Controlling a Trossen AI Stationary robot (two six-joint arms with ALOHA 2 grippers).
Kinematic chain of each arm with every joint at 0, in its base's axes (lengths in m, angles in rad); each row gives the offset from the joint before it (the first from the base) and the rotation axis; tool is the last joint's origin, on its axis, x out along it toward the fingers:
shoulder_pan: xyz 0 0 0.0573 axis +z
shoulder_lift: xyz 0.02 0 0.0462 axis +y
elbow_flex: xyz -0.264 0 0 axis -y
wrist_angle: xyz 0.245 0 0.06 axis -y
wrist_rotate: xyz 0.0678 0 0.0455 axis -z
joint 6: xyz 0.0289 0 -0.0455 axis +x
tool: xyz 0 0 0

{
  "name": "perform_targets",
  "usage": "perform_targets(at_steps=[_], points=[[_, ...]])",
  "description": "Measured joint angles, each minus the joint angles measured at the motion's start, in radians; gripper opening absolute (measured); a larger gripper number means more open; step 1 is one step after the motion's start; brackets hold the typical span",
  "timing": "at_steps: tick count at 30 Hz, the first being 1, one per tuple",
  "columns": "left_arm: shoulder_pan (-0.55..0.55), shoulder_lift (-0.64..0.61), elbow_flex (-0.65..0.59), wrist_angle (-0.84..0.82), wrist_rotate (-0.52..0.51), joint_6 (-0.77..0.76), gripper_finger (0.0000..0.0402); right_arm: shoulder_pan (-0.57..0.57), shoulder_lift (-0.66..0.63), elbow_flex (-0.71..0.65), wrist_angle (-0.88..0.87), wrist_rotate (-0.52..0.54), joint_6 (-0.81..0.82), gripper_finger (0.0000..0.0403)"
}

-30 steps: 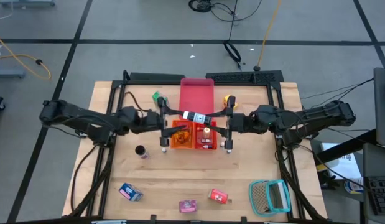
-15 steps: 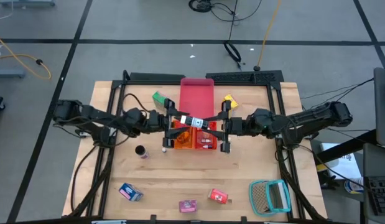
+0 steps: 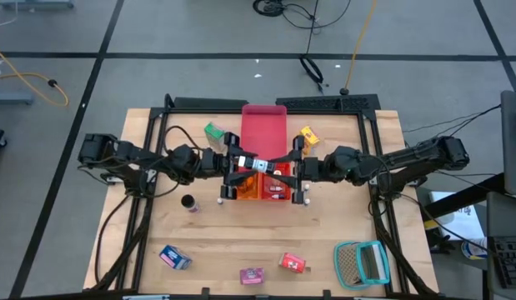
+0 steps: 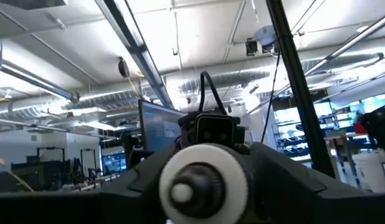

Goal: Pick & Place Kitchen Items
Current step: Put the large black food coloring bottle into the red basket

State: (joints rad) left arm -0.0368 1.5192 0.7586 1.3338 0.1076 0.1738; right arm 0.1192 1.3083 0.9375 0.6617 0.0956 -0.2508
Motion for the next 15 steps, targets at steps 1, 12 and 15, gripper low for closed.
perform_targets(at_steps=[1, 12, 15], points=[[0.001, 0.0, 0.0, 0.0, 0.01, 0.0, 0.0187, 0.0, -0.001, 0.0, -0.001, 0.0, 0.0, 0.0138], [0.001, -0.001, 0.0, -0.017, 0.027, -0.001, 0.0128, -0.002, -0.007, 0.0, -0.023, 0.001, -0.002, 0.0138], [0.002, -0.004, 0.0, -0.027, 0.02, -0.02, 0.0133, -0.002, -0.011, 0.0, -0.047, 0.007, 0.0, 0.0138]])
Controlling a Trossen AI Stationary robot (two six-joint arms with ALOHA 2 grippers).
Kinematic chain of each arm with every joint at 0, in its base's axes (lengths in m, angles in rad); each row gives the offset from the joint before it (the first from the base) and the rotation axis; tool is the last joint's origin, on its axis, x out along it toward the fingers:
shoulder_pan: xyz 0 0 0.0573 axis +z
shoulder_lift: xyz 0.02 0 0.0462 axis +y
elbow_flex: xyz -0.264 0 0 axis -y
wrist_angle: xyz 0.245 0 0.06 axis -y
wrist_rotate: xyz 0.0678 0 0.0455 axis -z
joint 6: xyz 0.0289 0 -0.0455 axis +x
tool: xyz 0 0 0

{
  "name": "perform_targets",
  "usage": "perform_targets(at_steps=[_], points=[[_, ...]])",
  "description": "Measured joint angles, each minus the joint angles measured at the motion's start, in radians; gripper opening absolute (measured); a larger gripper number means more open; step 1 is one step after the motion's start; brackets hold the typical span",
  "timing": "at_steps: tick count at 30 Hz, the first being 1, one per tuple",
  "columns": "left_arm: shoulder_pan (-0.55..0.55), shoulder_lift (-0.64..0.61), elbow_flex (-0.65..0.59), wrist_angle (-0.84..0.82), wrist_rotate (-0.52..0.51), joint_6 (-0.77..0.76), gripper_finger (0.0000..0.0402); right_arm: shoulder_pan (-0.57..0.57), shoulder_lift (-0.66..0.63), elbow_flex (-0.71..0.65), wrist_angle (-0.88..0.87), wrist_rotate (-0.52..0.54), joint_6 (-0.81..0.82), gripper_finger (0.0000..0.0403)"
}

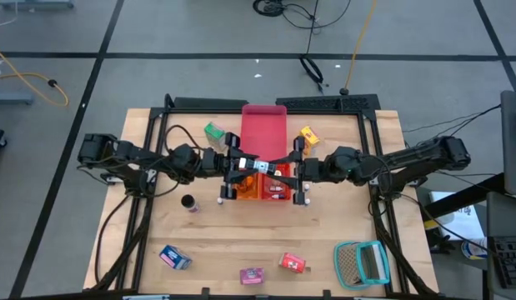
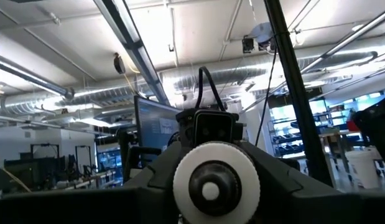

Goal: Pick & Place Kitchen Items
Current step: Put the large black food coloring bottle into the red basket

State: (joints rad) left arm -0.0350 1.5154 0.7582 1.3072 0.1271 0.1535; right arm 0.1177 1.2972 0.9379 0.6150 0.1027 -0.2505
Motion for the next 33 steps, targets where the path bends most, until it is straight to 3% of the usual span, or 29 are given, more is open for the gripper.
perform_targets(at_steps=[4, 9, 12, 27, 33], points=[[0.012, 0.0, -0.001, -0.024, 0.0, -0.023, 0.0135, 0.0, -0.018, 0.0, -0.069, 0.04, 0.006, 0.0142], [0.036, 0.0, -0.001, -0.099, -0.038, -0.06, 0.0128, -0.001, -0.065, 0.0, -0.224, 0.164, 0.022, 0.0193], [0.044, 0.0, -0.001, -0.153, -0.077, -0.077, 0.0128, -0.001, -0.093, 0.0, -0.318, 0.213, 0.03, 0.0203], [0.053, -0.01, -0.001, -0.343, -0.075, -0.09, 0.0128, -0.002, -0.178, 0.0, -0.543, 0.23, 0.067, 0.0175], [0.053, -0.011, -0.001, -0.448, -0.08, -0.164, 0.0135, -0.006, -0.197, 0.0, -0.557, 0.25, 0.086, 0.0171]])
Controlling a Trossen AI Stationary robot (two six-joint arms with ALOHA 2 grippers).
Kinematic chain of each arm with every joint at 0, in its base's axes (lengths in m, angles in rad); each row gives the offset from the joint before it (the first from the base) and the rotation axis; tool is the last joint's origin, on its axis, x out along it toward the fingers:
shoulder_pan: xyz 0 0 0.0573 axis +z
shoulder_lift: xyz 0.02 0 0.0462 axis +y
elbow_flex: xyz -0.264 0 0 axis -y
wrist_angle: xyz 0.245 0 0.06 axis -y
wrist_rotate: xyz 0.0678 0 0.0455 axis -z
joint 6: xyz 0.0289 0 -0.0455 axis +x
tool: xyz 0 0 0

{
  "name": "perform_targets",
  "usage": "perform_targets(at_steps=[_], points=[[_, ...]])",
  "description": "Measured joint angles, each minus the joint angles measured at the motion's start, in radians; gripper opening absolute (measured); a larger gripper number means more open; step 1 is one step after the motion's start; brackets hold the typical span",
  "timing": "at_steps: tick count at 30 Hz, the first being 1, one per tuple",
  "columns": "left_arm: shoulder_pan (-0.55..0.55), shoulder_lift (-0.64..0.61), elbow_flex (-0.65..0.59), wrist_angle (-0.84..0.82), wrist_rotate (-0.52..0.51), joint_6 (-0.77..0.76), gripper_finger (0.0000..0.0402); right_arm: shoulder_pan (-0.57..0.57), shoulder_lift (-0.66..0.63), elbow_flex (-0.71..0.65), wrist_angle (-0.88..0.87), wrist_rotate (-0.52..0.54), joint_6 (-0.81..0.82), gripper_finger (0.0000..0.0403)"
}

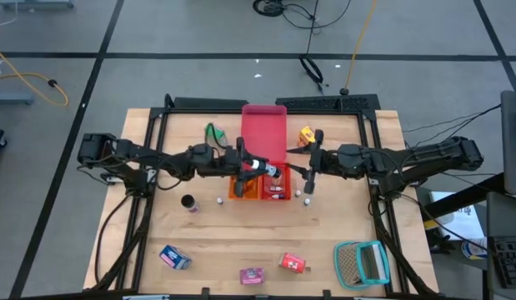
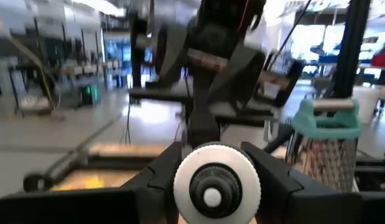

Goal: Pick & Place Kitchen Items
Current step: Put the large black food coloring bottle into the red basket

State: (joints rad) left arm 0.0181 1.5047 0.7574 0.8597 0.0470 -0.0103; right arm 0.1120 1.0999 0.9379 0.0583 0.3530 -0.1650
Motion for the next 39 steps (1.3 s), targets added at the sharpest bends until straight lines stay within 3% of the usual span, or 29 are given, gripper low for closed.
perform_targets(at_steps=[12, 18, 24, 33, 39], points=[[-0.051, 0.0, 0.0, -0.2, -0.124, -0.074, 0.0128, 0.0, -0.001, 0.0, 0.0, -0.008, 0.015, 0.017], [-0.072, 0.0, 0.051, -0.375, -0.206, -0.08, 0.0128, 0.0, -0.001, 0.0, 0.001, -0.009, 0.022, 0.017], [-0.076, 0.0, 0.098, -0.509, -0.213, -0.083, 0.0128, 0.0, -0.001, 0.0, 0.001, -0.009, 0.022, 0.0171], [-0.077, 0.0, 0.098, -0.546, -0.215, -0.131, 0.0128, 0.0, 0.0, 0.0, 0.0, -0.009, 0.022, 0.0171], [-0.086, 0.075, 0.102, -0.527, -0.219, -0.151, 0.0128, 0.0, 0.0, 0.0, -0.003, -0.01, 0.022, 0.0171]])
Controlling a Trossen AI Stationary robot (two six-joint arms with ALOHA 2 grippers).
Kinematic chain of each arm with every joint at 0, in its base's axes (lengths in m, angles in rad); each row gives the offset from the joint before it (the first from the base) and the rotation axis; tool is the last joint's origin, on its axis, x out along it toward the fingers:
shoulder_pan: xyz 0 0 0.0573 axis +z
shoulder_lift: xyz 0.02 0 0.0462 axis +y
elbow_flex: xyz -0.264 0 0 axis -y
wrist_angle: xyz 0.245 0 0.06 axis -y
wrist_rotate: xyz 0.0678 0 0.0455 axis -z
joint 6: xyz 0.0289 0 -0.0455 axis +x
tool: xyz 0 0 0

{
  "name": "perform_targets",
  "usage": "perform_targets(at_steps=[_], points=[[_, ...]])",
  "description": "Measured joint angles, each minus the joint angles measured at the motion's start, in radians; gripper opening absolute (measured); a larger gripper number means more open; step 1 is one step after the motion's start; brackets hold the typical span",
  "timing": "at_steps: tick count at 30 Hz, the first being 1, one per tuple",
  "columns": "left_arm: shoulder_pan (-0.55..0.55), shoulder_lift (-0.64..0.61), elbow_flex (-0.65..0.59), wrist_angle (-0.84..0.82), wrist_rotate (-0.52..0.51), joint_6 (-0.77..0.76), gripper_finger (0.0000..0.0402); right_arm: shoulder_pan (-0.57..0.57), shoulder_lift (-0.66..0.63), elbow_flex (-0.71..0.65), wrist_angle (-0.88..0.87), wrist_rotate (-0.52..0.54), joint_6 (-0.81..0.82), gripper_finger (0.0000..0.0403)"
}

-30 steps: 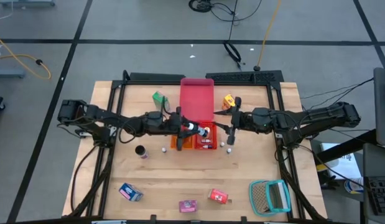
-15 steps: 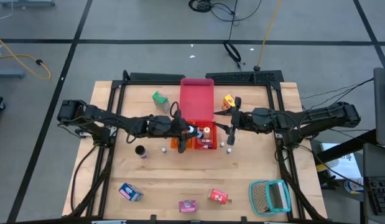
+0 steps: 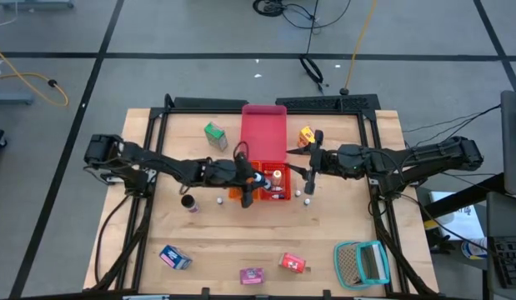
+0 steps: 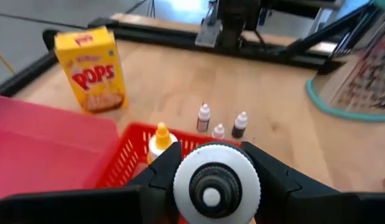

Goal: Pick & Place Kitchen Items
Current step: Put the large black food coloring bottle into the red basket

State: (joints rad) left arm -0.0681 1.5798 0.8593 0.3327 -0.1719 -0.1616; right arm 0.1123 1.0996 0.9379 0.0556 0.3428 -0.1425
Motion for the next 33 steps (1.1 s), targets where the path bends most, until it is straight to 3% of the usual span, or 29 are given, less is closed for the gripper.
perform_targets(at_steps=[5, 13, 24, 29, 33], points=[[0.0, 0.097, 0.048, -0.006, -0.005, -0.008, 0.0128, 0.0, 0.0, 0.0, -0.004, 0.0, 0.0, 0.0171], [0.0, 0.201, 0.187, -0.211, -0.014, 0.016, 0.0128, 0.0, 0.0, 0.0, -0.025, 0.0, 0.001, 0.0171], [-0.002, 0.246, 0.288, -0.42, -0.024, 0.062, 0.0139, 0.0, 0.0, 0.0, -0.034, -0.001, 0.004, 0.0171], [-0.002, 0.246, 0.296, -0.443, -0.037, 0.075, 0.0132, 0.0, 0.0, 0.0, -0.035, -0.001, 0.004, 0.0171], [-0.003, 0.246, 0.296, -0.445, -0.037, 0.09, 0.0158, 0.0, 0.0, 0.0, -0.036, -0.001, 0.005, 0.0171]])
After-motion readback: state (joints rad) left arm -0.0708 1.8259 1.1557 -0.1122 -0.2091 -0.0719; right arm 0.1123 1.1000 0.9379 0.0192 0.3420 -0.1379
